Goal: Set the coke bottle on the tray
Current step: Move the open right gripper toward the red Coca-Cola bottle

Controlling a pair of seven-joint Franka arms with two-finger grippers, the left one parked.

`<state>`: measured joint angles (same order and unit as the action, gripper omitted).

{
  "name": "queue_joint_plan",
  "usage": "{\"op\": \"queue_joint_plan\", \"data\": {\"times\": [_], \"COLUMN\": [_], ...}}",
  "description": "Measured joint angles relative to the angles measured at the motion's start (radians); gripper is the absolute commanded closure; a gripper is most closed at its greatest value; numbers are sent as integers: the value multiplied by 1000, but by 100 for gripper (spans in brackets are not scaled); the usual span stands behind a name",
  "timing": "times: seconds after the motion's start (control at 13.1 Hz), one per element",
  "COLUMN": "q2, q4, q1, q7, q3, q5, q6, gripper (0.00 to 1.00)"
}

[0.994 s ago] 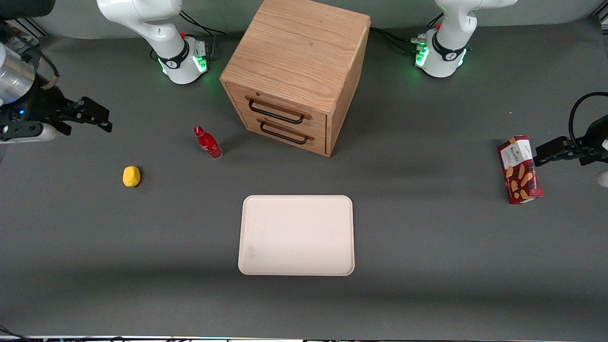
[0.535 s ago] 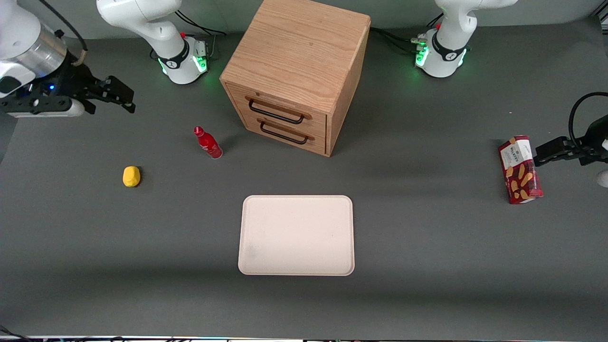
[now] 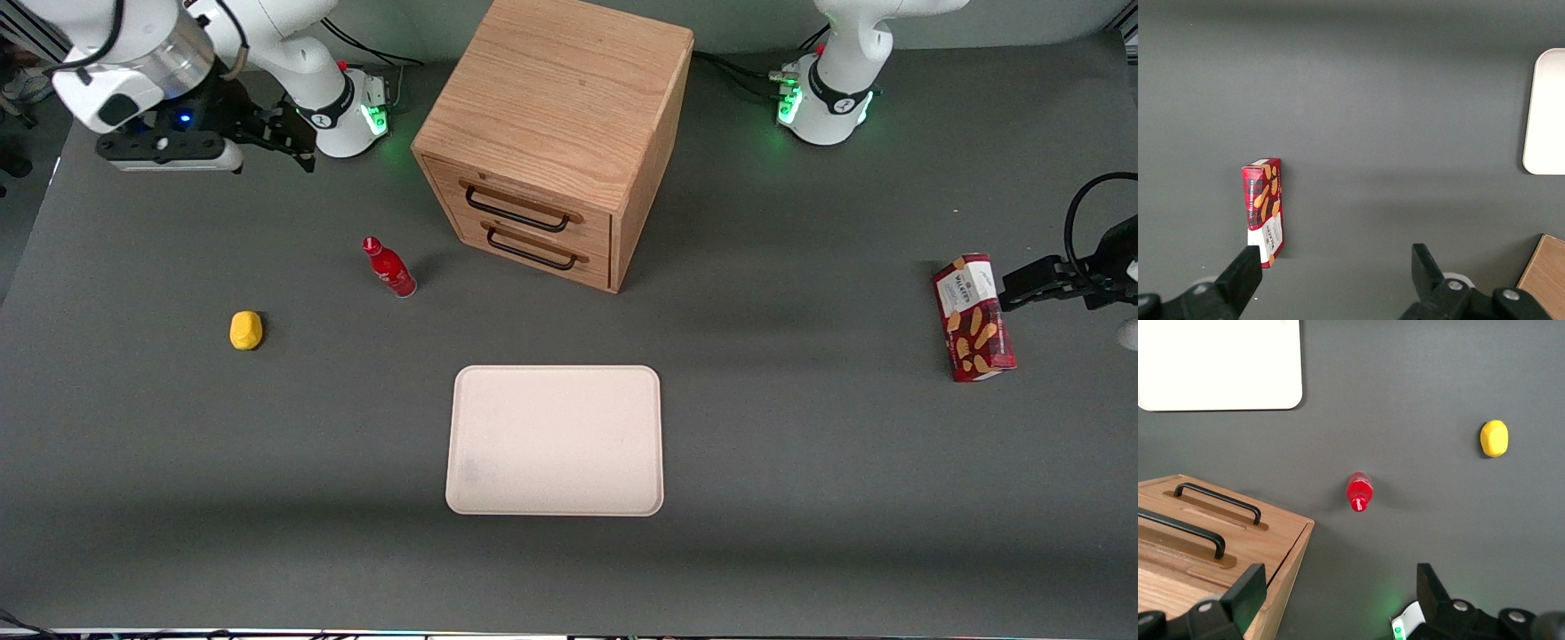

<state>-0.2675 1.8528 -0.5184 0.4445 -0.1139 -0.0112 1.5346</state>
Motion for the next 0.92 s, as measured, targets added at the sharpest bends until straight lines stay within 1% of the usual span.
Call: {"op": "queue_joint_plan", "data": {"times": [0.61,0.92], "q2": [-106,-119], "q4": [183,305], "q1": [-14,-17], "q7": [8,7], "q3": [-2,-1], "q5": [-3,-4], "q6": [93,211], "gripper": [0,0]}}
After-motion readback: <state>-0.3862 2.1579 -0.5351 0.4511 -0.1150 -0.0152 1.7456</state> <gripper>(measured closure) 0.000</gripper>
